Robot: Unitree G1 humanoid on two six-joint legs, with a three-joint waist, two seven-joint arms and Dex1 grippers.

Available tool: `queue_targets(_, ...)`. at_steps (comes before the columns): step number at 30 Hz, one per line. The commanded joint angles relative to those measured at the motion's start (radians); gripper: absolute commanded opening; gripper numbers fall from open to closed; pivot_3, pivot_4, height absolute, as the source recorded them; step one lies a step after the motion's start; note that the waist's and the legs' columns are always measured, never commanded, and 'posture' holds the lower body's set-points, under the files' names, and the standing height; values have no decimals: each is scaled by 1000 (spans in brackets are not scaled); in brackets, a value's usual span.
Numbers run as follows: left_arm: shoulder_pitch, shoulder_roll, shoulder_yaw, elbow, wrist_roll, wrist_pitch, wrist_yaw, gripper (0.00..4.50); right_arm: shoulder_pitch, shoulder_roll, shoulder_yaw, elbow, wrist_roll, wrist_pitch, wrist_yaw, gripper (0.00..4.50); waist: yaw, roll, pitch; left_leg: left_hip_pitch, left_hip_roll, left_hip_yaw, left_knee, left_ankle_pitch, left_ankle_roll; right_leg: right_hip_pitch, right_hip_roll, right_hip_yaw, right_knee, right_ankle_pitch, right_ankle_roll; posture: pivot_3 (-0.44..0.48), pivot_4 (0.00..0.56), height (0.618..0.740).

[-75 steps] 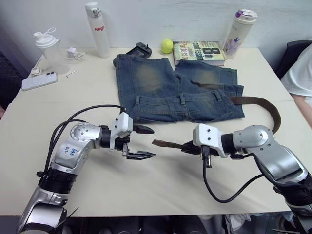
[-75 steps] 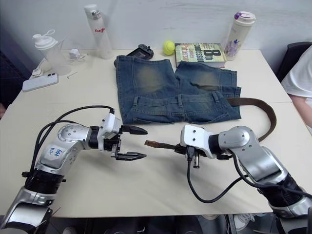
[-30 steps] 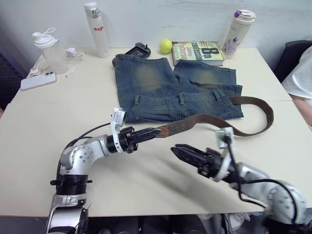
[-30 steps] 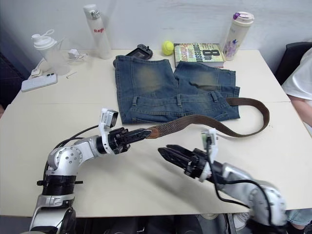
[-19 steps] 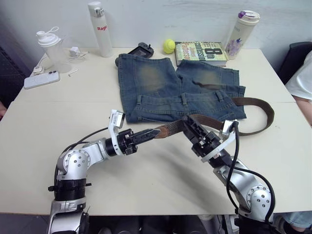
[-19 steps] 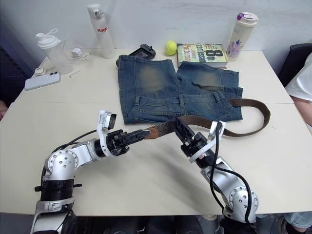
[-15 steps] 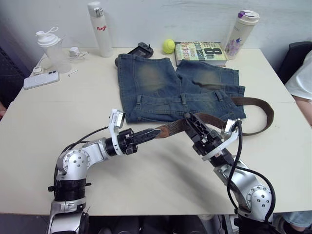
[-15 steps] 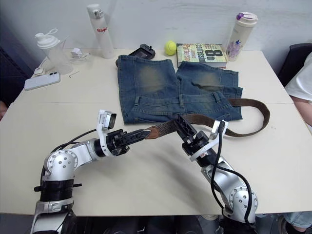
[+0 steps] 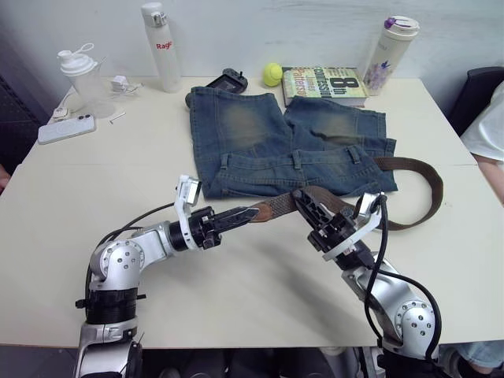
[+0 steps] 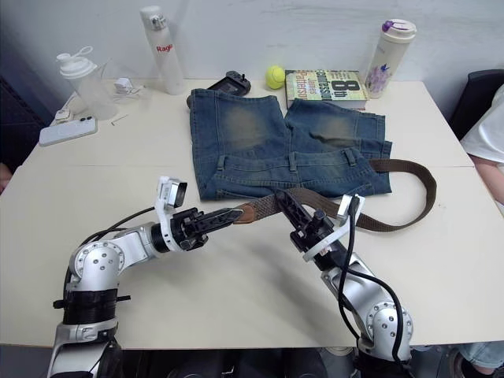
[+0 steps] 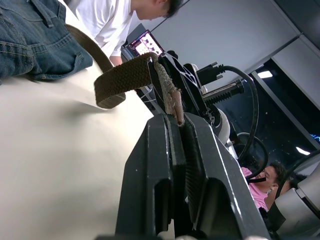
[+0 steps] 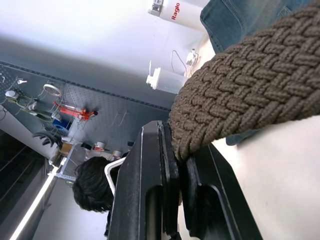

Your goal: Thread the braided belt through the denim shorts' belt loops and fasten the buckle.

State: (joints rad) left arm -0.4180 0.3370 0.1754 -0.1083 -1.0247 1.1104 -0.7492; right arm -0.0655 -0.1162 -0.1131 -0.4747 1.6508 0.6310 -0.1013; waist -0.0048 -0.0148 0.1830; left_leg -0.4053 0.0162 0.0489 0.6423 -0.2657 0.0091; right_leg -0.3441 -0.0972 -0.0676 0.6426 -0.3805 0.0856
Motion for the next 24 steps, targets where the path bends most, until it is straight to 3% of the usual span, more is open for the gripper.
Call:
queue_targets(1,-7,10,-23,-13,8,-27,-25,1623,-10,-4,-11,-38,14,-29,8,0,0,0,0,0,0,0,0,0,0,0,0,0,0,0,0,0,150,740)
queue_targets(3,-3,47,-61,-33,65,-75,-63,2438,-12,-2,-22,-32,12,-45,4,0,0,0,0,0,0,0,-1,0,0,0,0,0,0,0,0,0,150,740)
queue_targets(5,-17,155,-155,3,222,-228,-185,3298,-14,-3,-68,-20,-6,-90,-5,0,0,0,0,0,0,0,-1,0,0,-1,0,0,-1,0,0,0,150,740)
queue_targets(8,-122,250,-274,217,450,-499,-329,3298,-19,-16,-130,-6,-25,-140,-6,0,2,0,0,2,-2,4,-9,2,-2,-4,0,3,-1,0,0,0,150,740)
queue_targets(11,-303,181,-406,477,719,-875,-306,3298,-11,-15,-193,-8,7,-183,0,0,23,1,0,0,-2,4,-11,4,-1,-6,-1,3,-1,0,0,0,150,740)
queue_targets(14,-463,43,-441,717,889,-1147,-141,3298,-1,-18,-212,-19,29,-193,5,0,34,1,0,-2,-4,4,-10,4,1,-6,-2,3,-1,1,1,0,150,740)
queue_targets(16,-559,-3,-556,893,1107,-1339,29,3298,3,-13,-212,-40,38,-200,8,0,31,0,1,-4,-4,6,-10,4,3,-7,-2,4,-1,3,4,0,150,740)
queue_targets(18,-622,-28,-627,1036,1240,-1450,134,3298,2,-10,-212,-51,43,-208,6,0,19,0,1,-5,-4,11,-10,3,4,-9,-2,5,-1,3,6,0,150,740)
queue_targets(23,-715,-111,-584,1254,1260,-1467,210,3298,-5,-9,-204,-69,39,-229,-16,0,4,-1,1,-4,-2,17,-12,4,3,-15,-1,4,1,4,6,0,150,740)
queue_targets(24,-728,-118,-573,1274,1260,-1469,216,3058,-5,-9,-202,-72,37,-233,-19,0,5,-1,1,-4,-2,17,-12,4,3,-15,-1,4,2,4,6,0,150,740)
